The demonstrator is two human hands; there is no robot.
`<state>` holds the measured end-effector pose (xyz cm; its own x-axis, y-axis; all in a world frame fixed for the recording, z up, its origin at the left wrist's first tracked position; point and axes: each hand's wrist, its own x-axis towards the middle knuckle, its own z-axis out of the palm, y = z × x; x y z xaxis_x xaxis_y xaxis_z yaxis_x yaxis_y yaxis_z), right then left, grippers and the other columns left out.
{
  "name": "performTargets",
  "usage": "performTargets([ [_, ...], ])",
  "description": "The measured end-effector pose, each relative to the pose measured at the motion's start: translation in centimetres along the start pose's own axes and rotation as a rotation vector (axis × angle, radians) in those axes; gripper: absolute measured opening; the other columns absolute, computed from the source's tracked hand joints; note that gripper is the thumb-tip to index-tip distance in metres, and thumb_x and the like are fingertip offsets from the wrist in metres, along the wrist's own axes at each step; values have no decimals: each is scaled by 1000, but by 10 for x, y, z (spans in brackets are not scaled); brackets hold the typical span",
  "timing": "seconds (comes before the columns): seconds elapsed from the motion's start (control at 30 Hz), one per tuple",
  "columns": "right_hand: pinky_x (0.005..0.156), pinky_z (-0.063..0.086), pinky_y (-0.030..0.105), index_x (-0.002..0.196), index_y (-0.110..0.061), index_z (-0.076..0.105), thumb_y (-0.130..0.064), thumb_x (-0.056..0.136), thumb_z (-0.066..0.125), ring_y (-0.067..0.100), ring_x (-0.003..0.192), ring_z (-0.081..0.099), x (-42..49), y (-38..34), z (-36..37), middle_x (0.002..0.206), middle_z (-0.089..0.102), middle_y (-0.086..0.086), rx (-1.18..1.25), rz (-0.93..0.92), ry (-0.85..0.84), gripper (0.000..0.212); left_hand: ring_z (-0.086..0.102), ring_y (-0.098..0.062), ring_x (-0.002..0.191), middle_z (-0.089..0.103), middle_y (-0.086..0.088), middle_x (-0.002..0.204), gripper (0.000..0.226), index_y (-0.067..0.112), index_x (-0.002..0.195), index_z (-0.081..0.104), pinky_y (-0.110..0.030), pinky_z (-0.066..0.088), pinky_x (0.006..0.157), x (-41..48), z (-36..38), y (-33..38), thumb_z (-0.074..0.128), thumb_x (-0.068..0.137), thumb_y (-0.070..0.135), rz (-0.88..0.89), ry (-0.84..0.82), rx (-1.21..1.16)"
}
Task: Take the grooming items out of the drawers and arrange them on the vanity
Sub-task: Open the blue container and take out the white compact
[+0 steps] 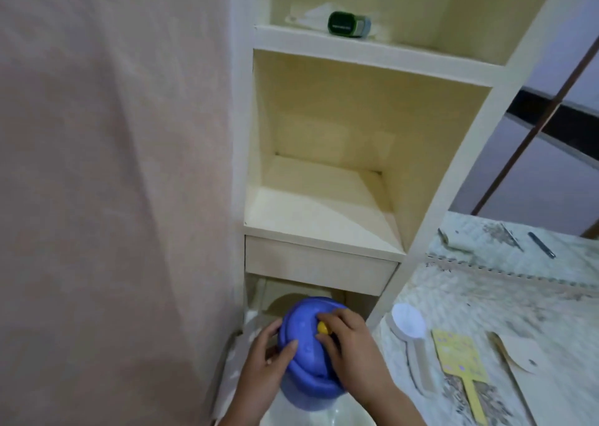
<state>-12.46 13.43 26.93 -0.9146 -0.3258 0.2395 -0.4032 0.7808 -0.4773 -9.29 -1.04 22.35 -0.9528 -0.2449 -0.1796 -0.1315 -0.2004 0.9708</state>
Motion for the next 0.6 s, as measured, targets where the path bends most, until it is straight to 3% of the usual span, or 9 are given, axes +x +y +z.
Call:
performTargets([
  [0.1, 82, 39, 18, 104, -17, 66, -38, 75, 35, 14, 89, 63, 1, -6, -2, 94, 66, 3, -75, 53, -42, 48, 64, 9, 67, 64, 1, 98, 40, 18, 100, 57, -5, 48, 58, 0, -2, -1, 71, 62, 14, -2, -24, -19],
  [0.23, 62, 47, 13, 89, -22, 68, -31, 74, 41, 9, 65, 66, 2, -10, -1, 77, 64, -4, -113, 86, -69, 33, 63, 10, 61, 61, -3, 96, 35, 9, 101, 55, -3, 47, 55, 3, -4, 2, 69, 74, -8, 20, -62, -8],
  [0.33, 59, 49, 12, 85, -27, 67, -29, 71, 39, 8, 63, 63, 0, -11, -2, 76, 62, -7, -182, 97, -84, 31, 63, 12, 63, 59, 2, 96, 40, 21, 91, 54, -3, 47, 54, 5, -3, 3, 73, 66, -4, 55, -119, 5],
  [0.43, 81, 50, 23, 108, -16, 62, -34, 79, 24, 21, 90, 62, -1, -11, -3, 103, 58, 5, -123, 107, -147, 51, 66, 6, 70, 59, 3, 99, 49, 28, 91, 52, -5, 48, 56, 6, -5, 1, 81, 54, 12, 52, -119, 27],
  [0.5, 95, 41, 27, 125, -15, 52, -36, 89, 26, 24, 109, 54, -3, -10, -4, 121, 50, 9, -56, 133, -143, 49, 65, -8, 79, 59, 1, 102, 59, 30, 92, 53, -6, 50, 61, 6, -6, 0, 77, 39, 32, 48, -84, 42],
  [0.6, 101, 28, 16, 132, -17, 46, -39, 89, 31, 20, 122, 46, -9, -9, -1, 131, 45, 7, 56, 160, -114, 51, 61, -11, 91, 59, 2, 105, 69, 33, 94, 53, -6, 50, 67, 7, -7, -3, 79, 31, 44, 42, -83, 78],
])
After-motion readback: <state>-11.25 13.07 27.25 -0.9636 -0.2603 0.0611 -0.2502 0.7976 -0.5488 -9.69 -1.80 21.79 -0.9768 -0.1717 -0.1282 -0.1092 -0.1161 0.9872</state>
